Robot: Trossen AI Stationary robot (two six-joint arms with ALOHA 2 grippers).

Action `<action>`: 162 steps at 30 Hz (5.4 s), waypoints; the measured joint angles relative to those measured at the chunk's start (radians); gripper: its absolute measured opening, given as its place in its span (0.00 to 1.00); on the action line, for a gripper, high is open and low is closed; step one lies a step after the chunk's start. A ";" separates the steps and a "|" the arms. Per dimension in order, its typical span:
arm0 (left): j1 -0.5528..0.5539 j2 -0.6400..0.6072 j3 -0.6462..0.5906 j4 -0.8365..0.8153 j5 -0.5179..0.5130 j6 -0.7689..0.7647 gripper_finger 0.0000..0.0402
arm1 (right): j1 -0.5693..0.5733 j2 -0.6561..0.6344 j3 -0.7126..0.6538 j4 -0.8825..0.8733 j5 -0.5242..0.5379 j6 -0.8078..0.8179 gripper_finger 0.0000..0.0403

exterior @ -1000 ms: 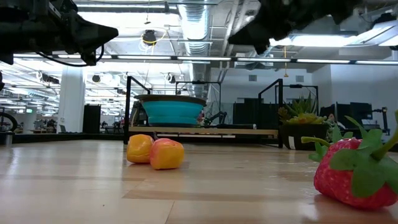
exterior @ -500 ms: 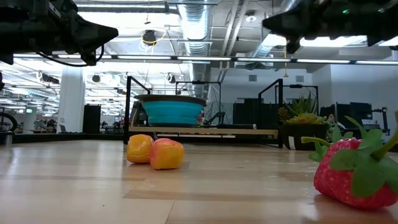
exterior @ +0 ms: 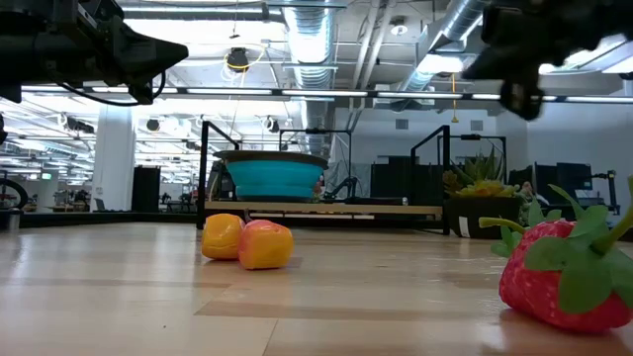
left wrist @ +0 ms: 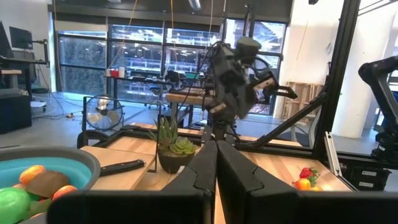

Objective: Pick & Place Fruit
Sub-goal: Put the strawberry into the basket

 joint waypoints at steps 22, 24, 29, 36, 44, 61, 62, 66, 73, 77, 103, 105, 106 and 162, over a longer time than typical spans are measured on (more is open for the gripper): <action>0.000 0.000 0.000 0.000 0.000 0.000 0.01 | 0.398 0.502 0.529 -0.979 -0.245 0.876 0.00; 0.000 0.000 0.000 0.000 0.000 0.000 0.01 | 0.433 0.523 0.526 -0.980 -0.283 0.944 0.00; 0.000 0.000 0.000 0.000 0.000 0.000 0.01 | 0.515 0.547 0.523 -0.972 -0.295 1.061 0.00; 0.000 0.000 0.000 0.000 0.000 0.000 0.01 | 0.577 0.547 0.523 -0.954 -0.300 1.238 0.00; 0.000 0.000 0.000 0.001 0.000 0.001 0.01 | 0.611 0.547 0.522 -0.881 -0.317 1.130 0.00; 0.000 0.000 0.000 0.002 0.000 0.016 0.01 | 0.648 0.640 0.522 -0.725 -0.321 1.203 0.63; 0.000 0.000 0.000 0.002 0.000 0.016 0.01 | 0.657 0.666 0.521 -0.719 -0.321 1.198 0.64; 0.000 0.000 0.000 0.002 0.000 0.016 0.01 | 0.678 0.762 0.522 -0.668 -0.321 1.169 0.64; 0.000 0.000 0.000 0.005 0.000 0.016 0.01 | 0.657 0.870 0.524 -0.641 -0.320 1.061 0.63; 0.000 0.000 0.000 0.005 0.000 0.008 0.01 | 0.647 0.905 0.524 -0.627 -0.316 1.014 0.61; 0.000 0.000 0.000 0.005 0.000 0.005 0.01 | 0.662 0.932 0.525 -0.618 -0.317 1.013 0.37; 0.000 0.000 0.000 0.004 0.000 0.005 0.01 | 0.662 0.932 0.525 -0.618 -0.317 1.012 0.41; 0.000 0.000 0.000 0.004 0.000 0.005 0.01 | 0.662 0.932 0.525 -0.618 -0.317 1.007 0.42; 0.000 0.000 0.000 0.004 0.000 0.005 0.01 | 0.220 0.932 1.081 -0.973 0.283 0.038 0.29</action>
